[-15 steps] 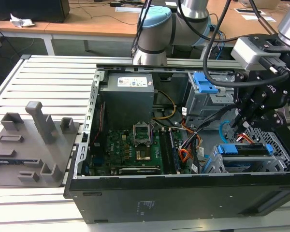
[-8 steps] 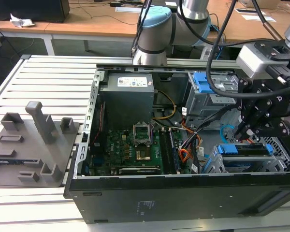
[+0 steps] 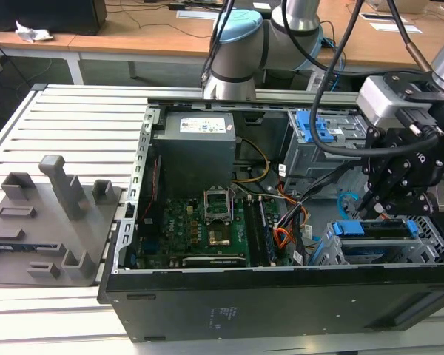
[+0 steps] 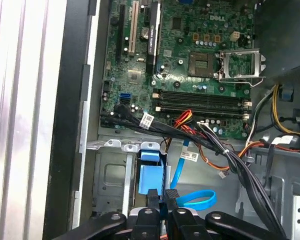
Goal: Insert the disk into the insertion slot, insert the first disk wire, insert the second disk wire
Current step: 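Insert the second disk wire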
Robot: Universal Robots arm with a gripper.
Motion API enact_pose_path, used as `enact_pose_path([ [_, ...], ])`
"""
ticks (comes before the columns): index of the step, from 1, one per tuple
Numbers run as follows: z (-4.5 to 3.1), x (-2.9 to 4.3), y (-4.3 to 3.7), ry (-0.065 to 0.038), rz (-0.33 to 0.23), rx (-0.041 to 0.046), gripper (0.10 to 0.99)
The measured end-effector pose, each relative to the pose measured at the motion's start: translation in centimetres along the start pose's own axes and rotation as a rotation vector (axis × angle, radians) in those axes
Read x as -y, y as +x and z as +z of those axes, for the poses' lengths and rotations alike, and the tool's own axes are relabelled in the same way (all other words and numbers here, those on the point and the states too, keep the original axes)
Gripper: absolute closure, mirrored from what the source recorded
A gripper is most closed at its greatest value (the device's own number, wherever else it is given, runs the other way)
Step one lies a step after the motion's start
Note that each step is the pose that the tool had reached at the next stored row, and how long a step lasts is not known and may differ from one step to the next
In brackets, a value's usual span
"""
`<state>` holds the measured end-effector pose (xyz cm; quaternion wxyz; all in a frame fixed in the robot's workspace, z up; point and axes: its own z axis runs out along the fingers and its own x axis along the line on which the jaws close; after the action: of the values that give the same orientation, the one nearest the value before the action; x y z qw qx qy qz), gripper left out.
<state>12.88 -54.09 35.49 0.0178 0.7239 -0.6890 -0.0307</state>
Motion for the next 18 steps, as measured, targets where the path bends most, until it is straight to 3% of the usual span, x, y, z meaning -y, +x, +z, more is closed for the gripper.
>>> enact_pose_path([
  [11,0.73,1.94,0.11,0.001,0.081,0.0056,0.925],
  [18,1.07,1.99,0.41,0.0,0.082,0.0061,0.925],
])
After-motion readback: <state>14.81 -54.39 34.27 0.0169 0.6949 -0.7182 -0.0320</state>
